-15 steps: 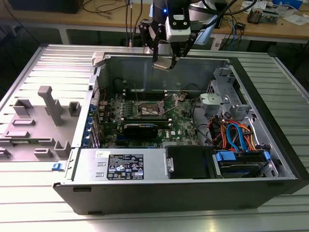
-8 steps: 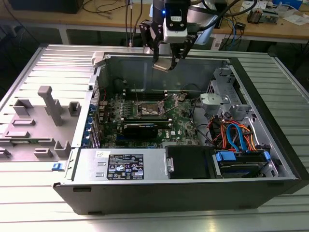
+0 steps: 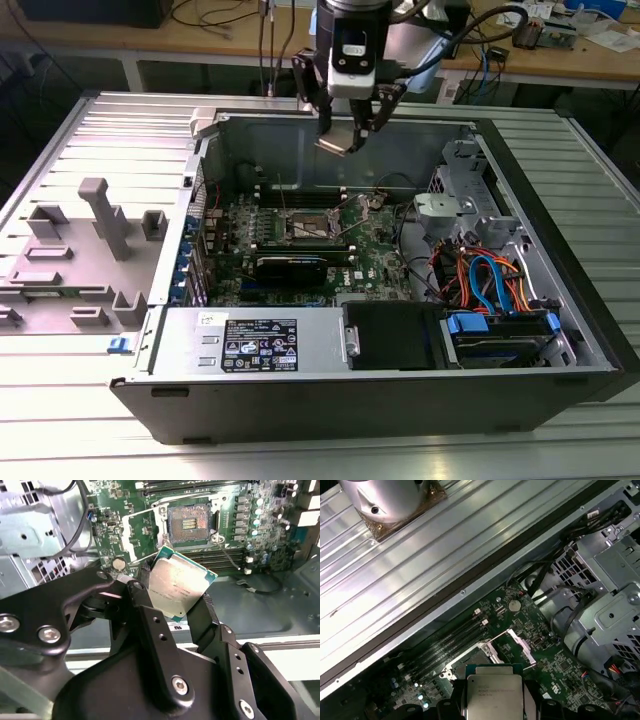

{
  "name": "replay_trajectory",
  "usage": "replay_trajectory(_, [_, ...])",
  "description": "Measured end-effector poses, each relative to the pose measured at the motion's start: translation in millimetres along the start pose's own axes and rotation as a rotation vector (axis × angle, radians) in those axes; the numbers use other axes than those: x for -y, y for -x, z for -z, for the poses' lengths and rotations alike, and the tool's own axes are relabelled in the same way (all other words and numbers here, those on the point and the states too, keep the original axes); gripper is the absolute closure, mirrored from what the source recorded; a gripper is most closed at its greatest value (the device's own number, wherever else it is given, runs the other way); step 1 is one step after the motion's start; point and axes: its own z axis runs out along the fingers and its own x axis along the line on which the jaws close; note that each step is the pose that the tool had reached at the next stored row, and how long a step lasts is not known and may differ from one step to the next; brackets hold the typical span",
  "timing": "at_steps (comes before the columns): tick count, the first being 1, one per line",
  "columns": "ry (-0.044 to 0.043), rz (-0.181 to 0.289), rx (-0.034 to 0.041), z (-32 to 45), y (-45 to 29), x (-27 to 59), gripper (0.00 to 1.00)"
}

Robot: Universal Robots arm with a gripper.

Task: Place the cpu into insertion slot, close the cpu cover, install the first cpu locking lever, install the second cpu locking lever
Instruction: 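Place the cpu into insertion slot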

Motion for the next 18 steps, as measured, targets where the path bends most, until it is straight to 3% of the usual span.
replay_trajectory(6, [-0.0036, -0.078, -0.0004, -5.0, 0.1, 0.4, 0.46])
replay_trajectory(18, [-0.0033, -0.084, -0.0002, -5.1, 0.1, 0.4, 0.46])
